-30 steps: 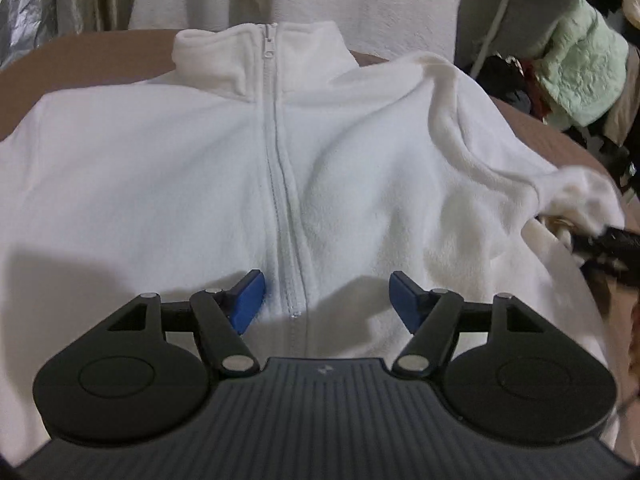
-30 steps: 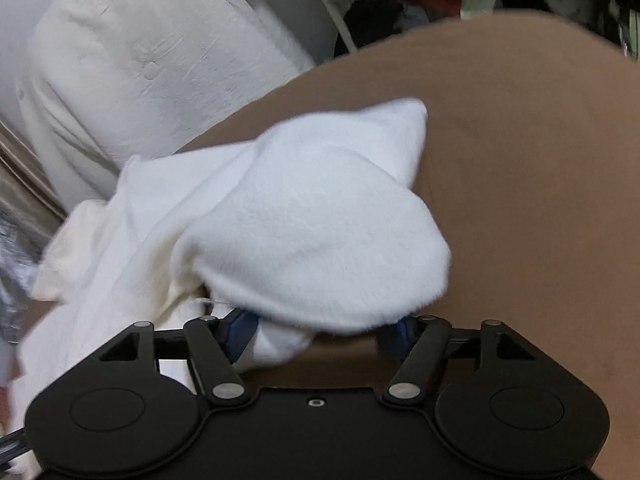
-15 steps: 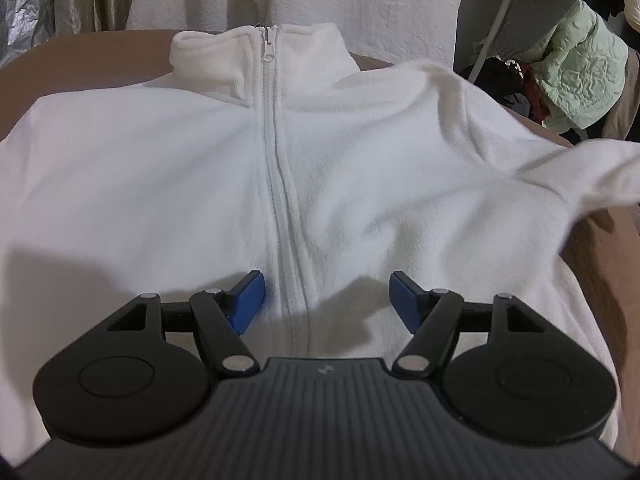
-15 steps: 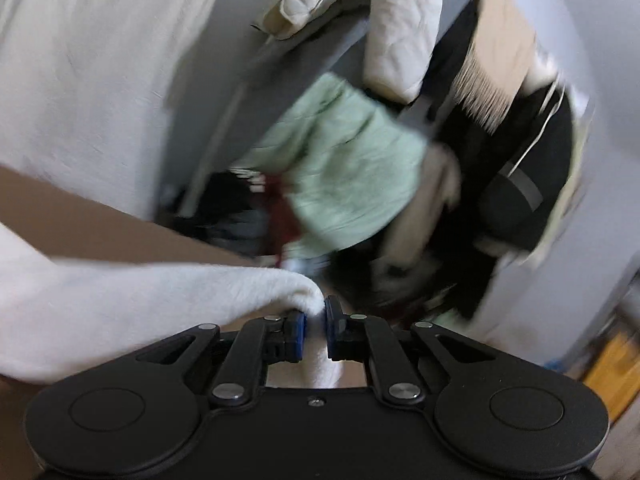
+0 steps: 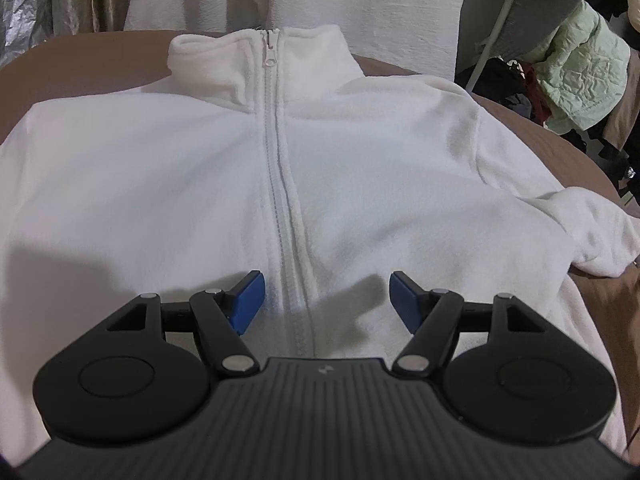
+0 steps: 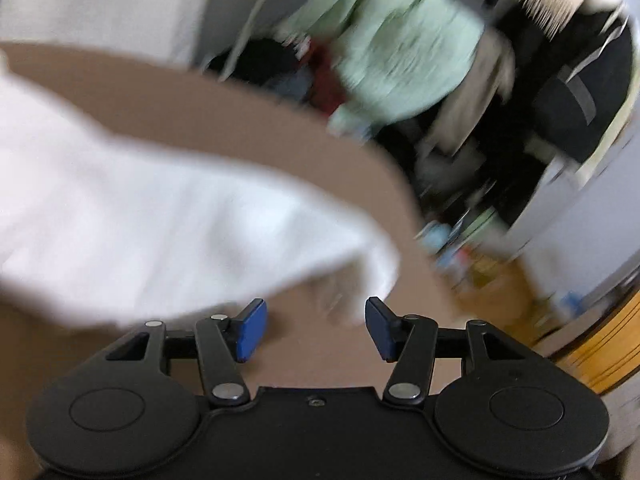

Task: Fold clothes

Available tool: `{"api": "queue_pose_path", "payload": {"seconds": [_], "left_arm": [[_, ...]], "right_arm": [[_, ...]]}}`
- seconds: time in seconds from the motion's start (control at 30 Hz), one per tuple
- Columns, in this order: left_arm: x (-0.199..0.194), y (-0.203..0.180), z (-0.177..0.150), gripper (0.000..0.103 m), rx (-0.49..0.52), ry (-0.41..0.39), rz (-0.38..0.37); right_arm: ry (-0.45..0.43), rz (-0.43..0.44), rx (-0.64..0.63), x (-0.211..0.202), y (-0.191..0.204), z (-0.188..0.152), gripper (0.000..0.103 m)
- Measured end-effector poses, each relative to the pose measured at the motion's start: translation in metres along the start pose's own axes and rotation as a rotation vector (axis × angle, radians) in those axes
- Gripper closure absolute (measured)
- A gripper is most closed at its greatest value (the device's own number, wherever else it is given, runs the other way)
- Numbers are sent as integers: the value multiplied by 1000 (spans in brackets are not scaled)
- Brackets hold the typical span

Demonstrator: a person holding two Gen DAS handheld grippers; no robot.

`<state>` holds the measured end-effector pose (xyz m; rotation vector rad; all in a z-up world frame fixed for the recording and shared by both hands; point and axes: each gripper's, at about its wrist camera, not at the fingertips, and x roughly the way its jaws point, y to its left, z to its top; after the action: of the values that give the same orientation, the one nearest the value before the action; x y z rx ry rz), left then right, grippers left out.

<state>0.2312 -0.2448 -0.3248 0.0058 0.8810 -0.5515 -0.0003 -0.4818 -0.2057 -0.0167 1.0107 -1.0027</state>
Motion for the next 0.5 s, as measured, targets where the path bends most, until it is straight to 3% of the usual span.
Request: {"api": "queue_pose_path", "payload": {"seconds": [0.07,0.13,0.27,0.37,0.5], "left_arm": [[-6,-5,-6,34,55,26,9],[-13,-11,-15,34,123,49,25],[-40,-35,-42,31,291,35,40],[-63,-59,-64,31,362,45,-67],[-89,-103,-101,31,452,112,-247]], "right_arm": [[-5,108,-54,-25,15,-36,44],[-78,205,-116,-64,27,-71,44],[-135,406,-32,-126,26,-125,42],[-159,494,-15,-159,26,-161,42],[-225,497,-161,-186,23,-188,42]]}}
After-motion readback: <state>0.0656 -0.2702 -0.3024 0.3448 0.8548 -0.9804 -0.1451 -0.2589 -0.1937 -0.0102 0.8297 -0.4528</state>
